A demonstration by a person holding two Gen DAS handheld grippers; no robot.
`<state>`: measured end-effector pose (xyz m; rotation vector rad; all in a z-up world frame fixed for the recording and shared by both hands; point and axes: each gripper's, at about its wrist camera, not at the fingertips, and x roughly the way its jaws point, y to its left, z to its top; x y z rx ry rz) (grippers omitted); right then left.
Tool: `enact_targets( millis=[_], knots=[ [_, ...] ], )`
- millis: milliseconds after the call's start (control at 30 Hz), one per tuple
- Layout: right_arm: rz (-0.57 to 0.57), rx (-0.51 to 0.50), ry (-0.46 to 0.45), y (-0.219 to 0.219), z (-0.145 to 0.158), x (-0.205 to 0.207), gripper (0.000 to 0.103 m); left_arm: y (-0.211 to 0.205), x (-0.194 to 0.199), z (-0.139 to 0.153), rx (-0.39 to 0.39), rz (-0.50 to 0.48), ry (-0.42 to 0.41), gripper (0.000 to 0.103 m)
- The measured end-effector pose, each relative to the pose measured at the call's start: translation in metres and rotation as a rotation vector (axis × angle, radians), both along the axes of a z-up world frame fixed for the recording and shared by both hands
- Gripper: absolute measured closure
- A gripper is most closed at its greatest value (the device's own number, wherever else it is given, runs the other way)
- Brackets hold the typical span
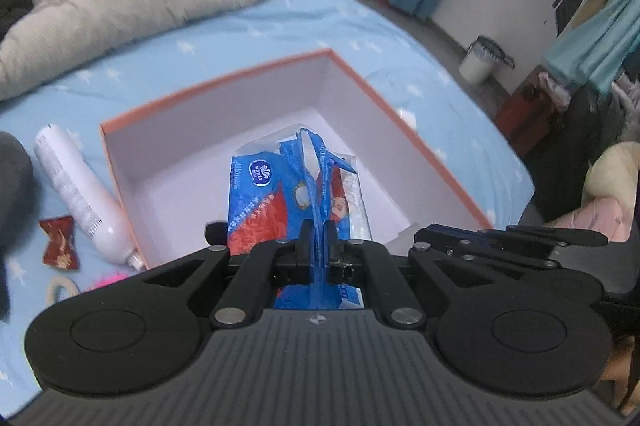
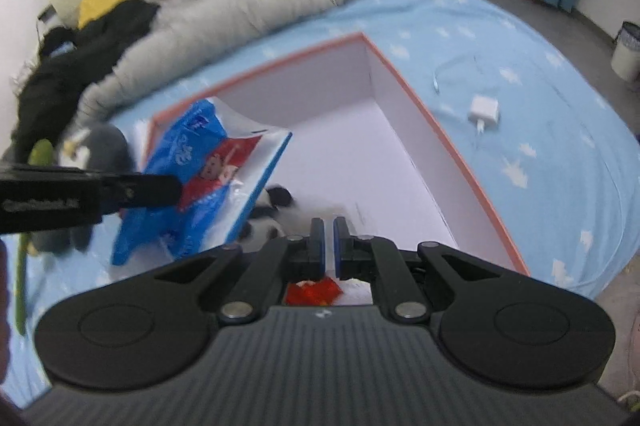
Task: Organize soft objects
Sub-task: 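Carry the blue wet-wipe packet over the pink box with the left gripper, then open the left gripper to drop the blue packet into the box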
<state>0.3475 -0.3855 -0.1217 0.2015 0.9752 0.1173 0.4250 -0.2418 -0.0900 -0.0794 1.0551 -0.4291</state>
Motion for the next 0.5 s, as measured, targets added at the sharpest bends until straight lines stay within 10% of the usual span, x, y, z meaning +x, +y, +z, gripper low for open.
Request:
enact_targets(
  millis=[233, 300, 367, 500],
  knots=[
    [-0.036, 0.03, 0.034, -0.017, -0.018, 0.001, 0.091, -0.005, 0.003, -0.023, 0.026, 0.009, 0.059, 0.092],
    [-0.041, 0.003, 0.034, -0.016, -0.015, 0.0, 0.077, -0.004, 0.0, -0.021, 0.025, 0.009, 0.06, 0.063],
    [-0.05, -0.012, 0.02, -0.017, -0.007, -0.003, 0.047, 0.0, -0.005, -0.013, 0.019, 0.022, 0.019, 0.058],
    [-0.071, 0.01, -0.043, -0.018, 0.014, -0.015, 0.048, 0.007, -0.021, 0.009, 0.021, 0.007, -0.034, 0.058]
  ],
)
